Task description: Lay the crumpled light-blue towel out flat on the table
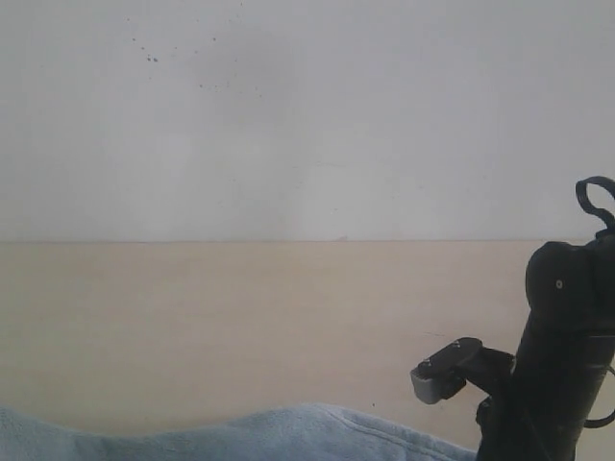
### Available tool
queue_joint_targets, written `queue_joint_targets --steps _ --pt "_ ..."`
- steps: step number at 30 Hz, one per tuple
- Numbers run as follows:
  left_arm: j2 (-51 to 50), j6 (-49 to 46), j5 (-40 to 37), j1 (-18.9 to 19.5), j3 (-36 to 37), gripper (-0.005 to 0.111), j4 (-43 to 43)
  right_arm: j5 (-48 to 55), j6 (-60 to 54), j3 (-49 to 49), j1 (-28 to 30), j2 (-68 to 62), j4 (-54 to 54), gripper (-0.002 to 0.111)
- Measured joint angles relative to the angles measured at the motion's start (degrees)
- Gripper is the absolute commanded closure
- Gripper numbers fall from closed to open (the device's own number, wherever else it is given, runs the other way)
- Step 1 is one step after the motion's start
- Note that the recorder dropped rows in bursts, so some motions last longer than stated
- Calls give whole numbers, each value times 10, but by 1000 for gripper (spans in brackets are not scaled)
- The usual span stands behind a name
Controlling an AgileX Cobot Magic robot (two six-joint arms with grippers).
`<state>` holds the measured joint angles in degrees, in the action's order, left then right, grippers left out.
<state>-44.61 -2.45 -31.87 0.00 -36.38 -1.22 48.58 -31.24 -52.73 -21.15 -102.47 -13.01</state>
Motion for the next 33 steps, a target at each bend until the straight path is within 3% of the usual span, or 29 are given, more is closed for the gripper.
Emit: queue_joint_targets --steps 9,19,24,33 --pt "0 0 0 0 0 103 0 11 -2 0 0 28 2 109" --pt "3 0 -2 0 0 103 0 -11 31 0 0 179 16 109" --pt "36 0 -22 0 -1 103 5 -12 86 1 0 291 80 109" --pt "124 8 -131 1 -47 103 48 22 228 1 0 496 275 109"
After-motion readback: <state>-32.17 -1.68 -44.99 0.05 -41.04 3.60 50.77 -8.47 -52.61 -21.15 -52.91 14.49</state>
